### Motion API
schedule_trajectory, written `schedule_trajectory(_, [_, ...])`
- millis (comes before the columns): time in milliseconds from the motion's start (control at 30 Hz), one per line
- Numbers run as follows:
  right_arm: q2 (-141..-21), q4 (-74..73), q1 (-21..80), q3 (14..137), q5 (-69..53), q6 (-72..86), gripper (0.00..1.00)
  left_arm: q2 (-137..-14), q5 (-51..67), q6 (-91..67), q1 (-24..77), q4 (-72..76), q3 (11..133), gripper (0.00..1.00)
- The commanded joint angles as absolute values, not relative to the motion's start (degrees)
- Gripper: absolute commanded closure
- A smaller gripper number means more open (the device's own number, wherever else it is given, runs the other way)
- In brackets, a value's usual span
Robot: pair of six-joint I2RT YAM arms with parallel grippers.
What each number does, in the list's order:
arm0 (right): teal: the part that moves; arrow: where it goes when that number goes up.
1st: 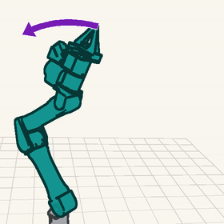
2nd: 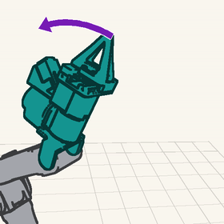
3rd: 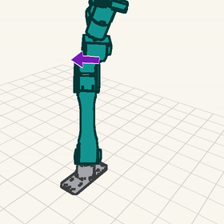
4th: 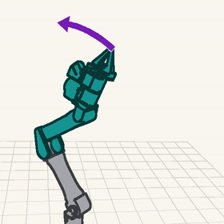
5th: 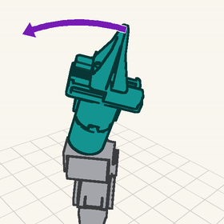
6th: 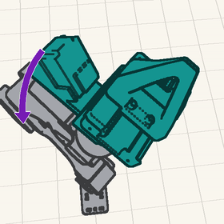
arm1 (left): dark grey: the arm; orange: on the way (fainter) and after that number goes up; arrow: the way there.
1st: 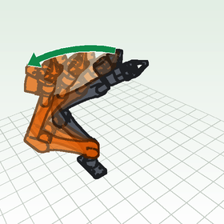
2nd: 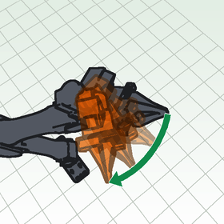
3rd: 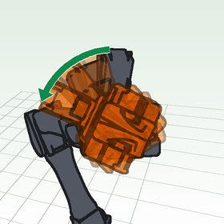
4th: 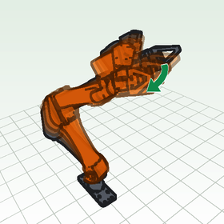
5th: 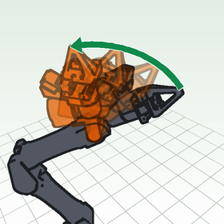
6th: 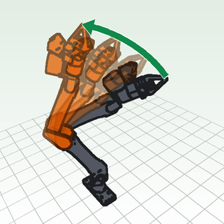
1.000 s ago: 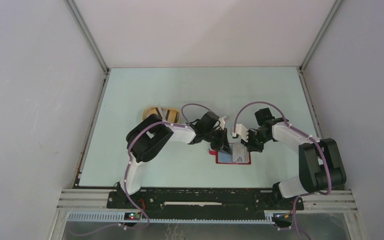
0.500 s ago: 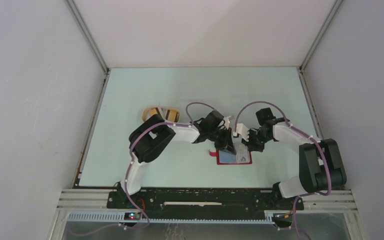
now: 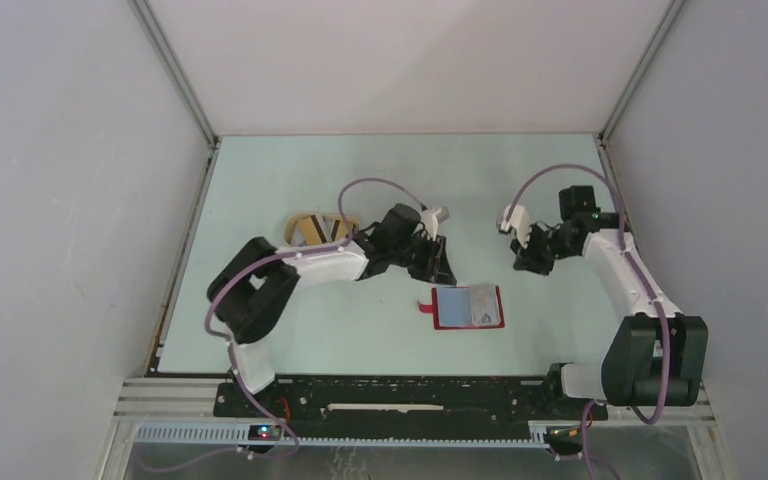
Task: Put the credit cards into the card holder
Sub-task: Insert the credit card into the card holder.
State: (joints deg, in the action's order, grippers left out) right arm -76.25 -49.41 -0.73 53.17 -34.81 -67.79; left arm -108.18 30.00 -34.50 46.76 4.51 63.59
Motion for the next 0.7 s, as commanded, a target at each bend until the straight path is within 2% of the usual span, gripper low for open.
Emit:
schedule_trajectory(0, [-74.6,-57.9,-1.2,65.3,-42.6,-66.1,0.84,-95.7,19.9,-22.1,45.4,0.6,60.6,0.62])
schedule_trajectory(100, [-75.4,-58.5,-1.1,73.6,-46.4,-58.0,0.73,-87.9,11.1,-17.2,44.4,-2.8,58.0,0.49])
schedule_trajectory(167, [-76.5,-58.5,-1.1,77.6,-49.7,-52.3,0.51,-82.8,4.1,-14.3,43.8,-4.3,56.3,0.4])
schedule_trajectory(233, [-78.4,-59.8,-1.1,80.7,-53.8,-48.8,0.23,-78.2,-2.3,-11.9,43.1,-5.3,54.8,0.29])
schedule_trajectory(267, [-80.3,-62.3,-1.0,83.0,-56.5,-49.4,0.13,-76.2,-4.9,-11.0,42.6,-5.6,54.0,0.23])
schedule_trajectory(333, [-85.4,-68.7,1.1,89.3,-58.4,-49.5,0.11,-73.4,-8.2,-10.0,40.9,-6.4,53.0,0.12])
schedule_trajectory(433, [-89.4,-70.9,3.3,91.9,-61.8,-46.9,0.21,-71.7,-9.7,-11.9,36.2,-8.3,52.0,0.01])
schedule_trajectory(567, [-85.0,-54.7,7.1,82.2,-57.6,-35.5,0.21,-72.5,-8.0,-19.3,27.2,-9.8,50.4,0.0])
schedule_trajectory(667, [-85.1,-51.2,10.0,80.4,-55.9,-32.4,0.21,-74.0,-5.5,-24.3,21.1,-8.1,48.9,0.0])
